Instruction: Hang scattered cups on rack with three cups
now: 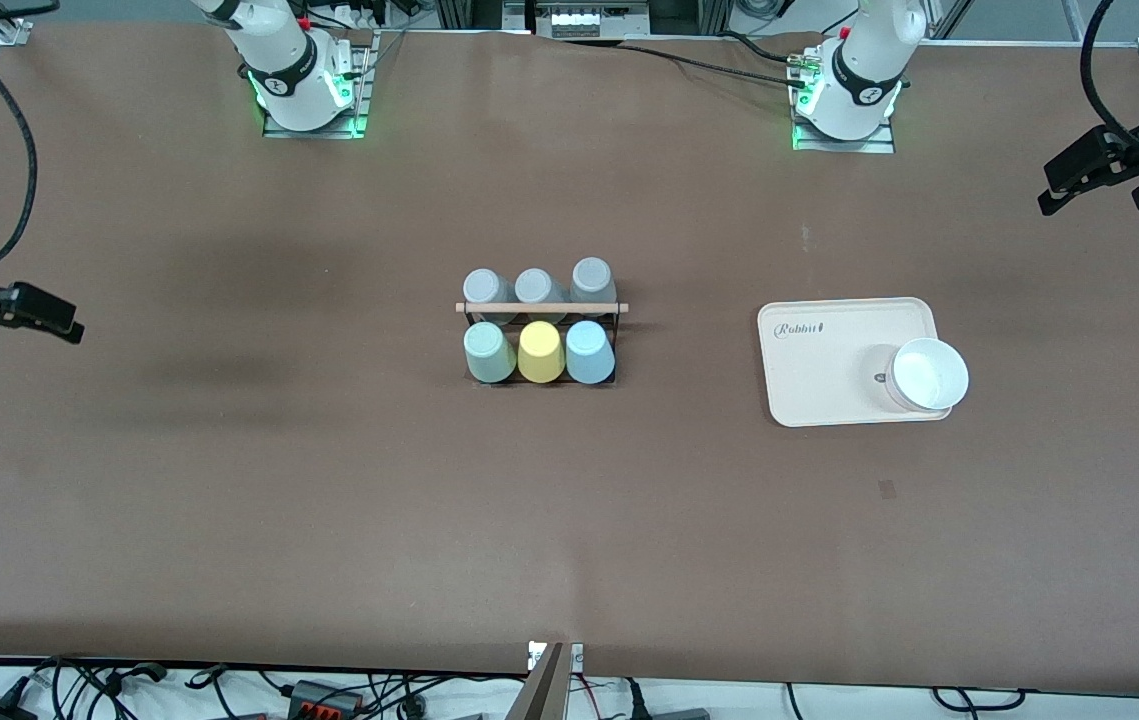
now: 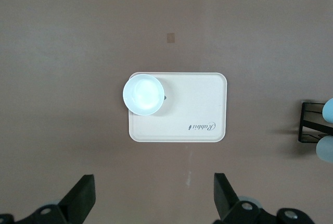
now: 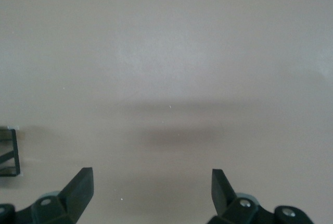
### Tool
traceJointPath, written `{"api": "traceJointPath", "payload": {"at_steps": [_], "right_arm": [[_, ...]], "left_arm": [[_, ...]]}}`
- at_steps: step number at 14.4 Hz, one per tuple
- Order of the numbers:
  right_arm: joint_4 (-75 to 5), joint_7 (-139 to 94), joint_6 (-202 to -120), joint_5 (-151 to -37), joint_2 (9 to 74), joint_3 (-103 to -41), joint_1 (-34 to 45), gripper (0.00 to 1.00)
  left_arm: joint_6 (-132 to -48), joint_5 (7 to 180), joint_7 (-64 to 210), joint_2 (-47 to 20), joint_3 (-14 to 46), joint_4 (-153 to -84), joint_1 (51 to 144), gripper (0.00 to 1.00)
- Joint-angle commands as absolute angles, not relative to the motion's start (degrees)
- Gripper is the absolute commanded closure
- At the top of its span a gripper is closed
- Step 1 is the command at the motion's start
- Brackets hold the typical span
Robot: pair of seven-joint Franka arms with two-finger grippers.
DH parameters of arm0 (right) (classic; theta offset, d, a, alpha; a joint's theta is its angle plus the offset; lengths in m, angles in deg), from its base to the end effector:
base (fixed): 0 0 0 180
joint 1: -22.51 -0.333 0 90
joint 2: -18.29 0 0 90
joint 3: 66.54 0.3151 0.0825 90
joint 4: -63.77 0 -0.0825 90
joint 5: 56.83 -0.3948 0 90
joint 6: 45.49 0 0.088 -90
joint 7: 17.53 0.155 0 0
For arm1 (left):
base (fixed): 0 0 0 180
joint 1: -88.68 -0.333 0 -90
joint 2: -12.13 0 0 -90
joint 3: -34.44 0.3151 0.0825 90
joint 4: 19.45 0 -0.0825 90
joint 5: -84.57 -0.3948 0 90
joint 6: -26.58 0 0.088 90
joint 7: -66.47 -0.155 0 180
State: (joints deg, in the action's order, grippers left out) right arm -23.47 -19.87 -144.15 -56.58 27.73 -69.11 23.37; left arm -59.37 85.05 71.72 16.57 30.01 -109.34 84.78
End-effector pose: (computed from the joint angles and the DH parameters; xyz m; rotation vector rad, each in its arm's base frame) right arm 0.6270 -0.0365 0.5146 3.1276 -0.0277 0.0533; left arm 0.5342 -0.0078 0.6127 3.1361 0.1286 0.0131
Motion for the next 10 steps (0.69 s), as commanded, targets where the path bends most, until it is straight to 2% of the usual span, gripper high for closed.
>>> {"api": "traceJointPath", "payload": {"at_steps": [1, 10], "right_arm": [[-32.0, -20.3, -145.9, -55.8, 21.0, -67.9, 23.7, 0.00], [-32.0, -20.3, -141.9, -56.6, 20.2, -68.0, 24.0, 0.00]], "left_arm": [[-59.1, 84.7, 71.1, 15.9, 30.0, -108.6, 84.7, 0.00], [-59.1, 84.7, 71.2, 15.7, 30.0, -108.4, 84.4, 0.00]]}}
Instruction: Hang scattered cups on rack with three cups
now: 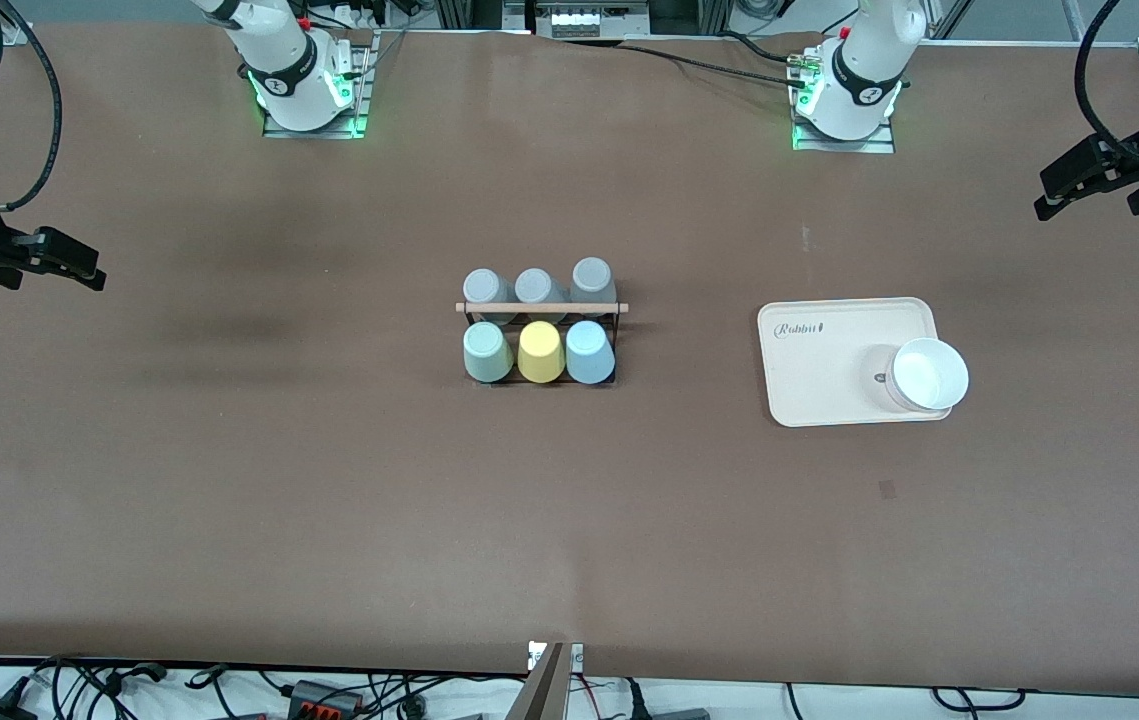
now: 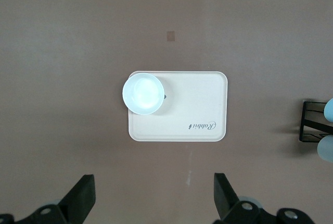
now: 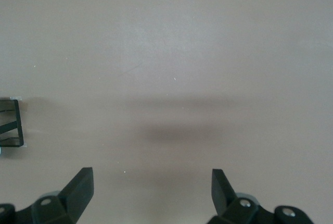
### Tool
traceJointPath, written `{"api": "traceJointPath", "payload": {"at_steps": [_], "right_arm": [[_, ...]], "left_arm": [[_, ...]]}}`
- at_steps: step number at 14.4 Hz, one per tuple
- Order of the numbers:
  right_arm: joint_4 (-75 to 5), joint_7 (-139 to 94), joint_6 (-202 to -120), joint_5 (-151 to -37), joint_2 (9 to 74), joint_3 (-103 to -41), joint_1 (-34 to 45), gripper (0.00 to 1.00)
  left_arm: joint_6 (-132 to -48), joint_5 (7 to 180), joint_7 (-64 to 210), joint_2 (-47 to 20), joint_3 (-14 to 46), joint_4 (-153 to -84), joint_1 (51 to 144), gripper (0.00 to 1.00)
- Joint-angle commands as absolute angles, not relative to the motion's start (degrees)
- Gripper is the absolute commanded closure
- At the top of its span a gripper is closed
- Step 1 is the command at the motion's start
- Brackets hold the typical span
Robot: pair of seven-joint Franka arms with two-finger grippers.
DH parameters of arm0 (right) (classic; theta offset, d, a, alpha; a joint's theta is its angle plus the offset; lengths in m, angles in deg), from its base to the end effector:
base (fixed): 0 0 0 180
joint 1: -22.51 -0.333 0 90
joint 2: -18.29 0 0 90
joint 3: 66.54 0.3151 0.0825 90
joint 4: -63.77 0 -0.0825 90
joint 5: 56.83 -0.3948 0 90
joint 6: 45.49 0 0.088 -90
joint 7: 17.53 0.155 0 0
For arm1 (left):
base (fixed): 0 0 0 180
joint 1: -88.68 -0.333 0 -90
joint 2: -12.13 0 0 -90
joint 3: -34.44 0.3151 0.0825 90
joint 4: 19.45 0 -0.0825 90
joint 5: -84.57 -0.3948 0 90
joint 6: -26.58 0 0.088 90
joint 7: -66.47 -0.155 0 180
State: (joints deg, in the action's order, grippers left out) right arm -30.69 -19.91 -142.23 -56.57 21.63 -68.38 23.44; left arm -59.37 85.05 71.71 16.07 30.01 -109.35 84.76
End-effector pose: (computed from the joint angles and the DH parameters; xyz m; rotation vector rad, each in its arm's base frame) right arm 0.5875 -0.0287 0.5143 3.1359 -0.0097 -0.0294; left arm 0.5366 -0.0075 0.6080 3.1359 0.1289 -0.0008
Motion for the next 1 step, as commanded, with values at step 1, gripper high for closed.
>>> {"api": "traceJointPath", "payload": {"at_steps": [1], "right_arm": [[-32.0, -20.3, -142.0, -56.5, 20.1, -68.0, 24.0, 0.00]], "left_arm": [[-59.0, 84.7, 71.9, 15.5, 30.0, -108.1, 84.4, 0.00]]}}
